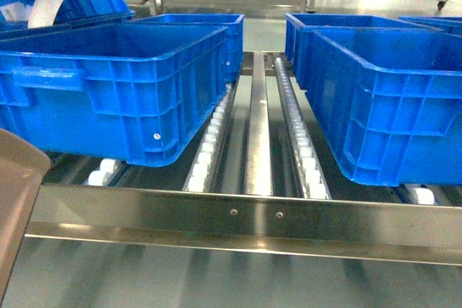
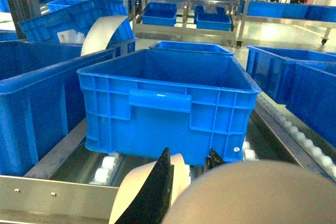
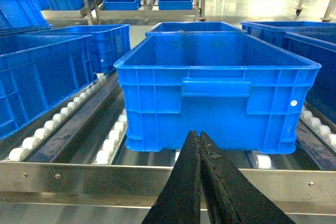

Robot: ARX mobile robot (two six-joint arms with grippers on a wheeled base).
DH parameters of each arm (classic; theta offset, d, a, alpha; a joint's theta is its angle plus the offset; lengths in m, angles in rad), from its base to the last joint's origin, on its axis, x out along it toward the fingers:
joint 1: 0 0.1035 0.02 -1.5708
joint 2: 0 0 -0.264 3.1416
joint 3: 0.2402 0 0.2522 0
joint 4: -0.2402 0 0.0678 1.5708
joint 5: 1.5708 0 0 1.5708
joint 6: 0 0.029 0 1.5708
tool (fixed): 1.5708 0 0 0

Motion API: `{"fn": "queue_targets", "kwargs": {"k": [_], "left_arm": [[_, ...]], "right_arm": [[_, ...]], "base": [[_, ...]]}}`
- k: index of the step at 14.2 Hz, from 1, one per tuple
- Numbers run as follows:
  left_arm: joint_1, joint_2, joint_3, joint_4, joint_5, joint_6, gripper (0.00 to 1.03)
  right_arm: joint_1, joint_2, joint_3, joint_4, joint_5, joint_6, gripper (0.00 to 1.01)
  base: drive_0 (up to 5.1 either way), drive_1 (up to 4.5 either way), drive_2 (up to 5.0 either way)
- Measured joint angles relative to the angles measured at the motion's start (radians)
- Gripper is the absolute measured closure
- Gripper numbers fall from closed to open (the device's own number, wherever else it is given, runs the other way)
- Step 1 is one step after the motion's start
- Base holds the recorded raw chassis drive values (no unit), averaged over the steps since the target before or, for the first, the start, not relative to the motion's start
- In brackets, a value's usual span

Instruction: Place part in tray to right shelf

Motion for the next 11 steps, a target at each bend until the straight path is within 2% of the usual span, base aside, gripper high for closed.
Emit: {"fn": "queue_targets", "kwargs": {"k": [5,6,7,8,11], "left_arm": [[0.000,-0.064,-0.052,-0.011,-0.001,0.001,0.90],[0.000,-0.111,-0.052,-0.069,-0.001,0.002,0.90],[0.000,-0.140,-0.052,-0.110,-0.003,0.002,0.90],[0.000,-0.177,-0.052,-0.156,0.000,0.002,0.90],[0.000,-0.295,-0.052,-0.259,-0.002,0.001,0.90]], "right_arm": [[0.000,-0.049,0.000,-0.052,0.000,0.000,0.99],[0.000,-0.063,0.000,-0.067,0.000,0.000,0.99],[0.000,-0.148,0.000,-0.205,-0.001,0.000,0.99],[0.000,-0.230,0.000,-0.228,0.000,0.001,0.99],[0.000,-0.229,0.000,-0.245,0.000,0.001,0.99]], "base": [[0.0,0.00,0.0],[0.0,0.00,0.0],[0.0,0.00,0.0],[0.0,0.00,0.0],[0.0,0.00,0.0]]}}
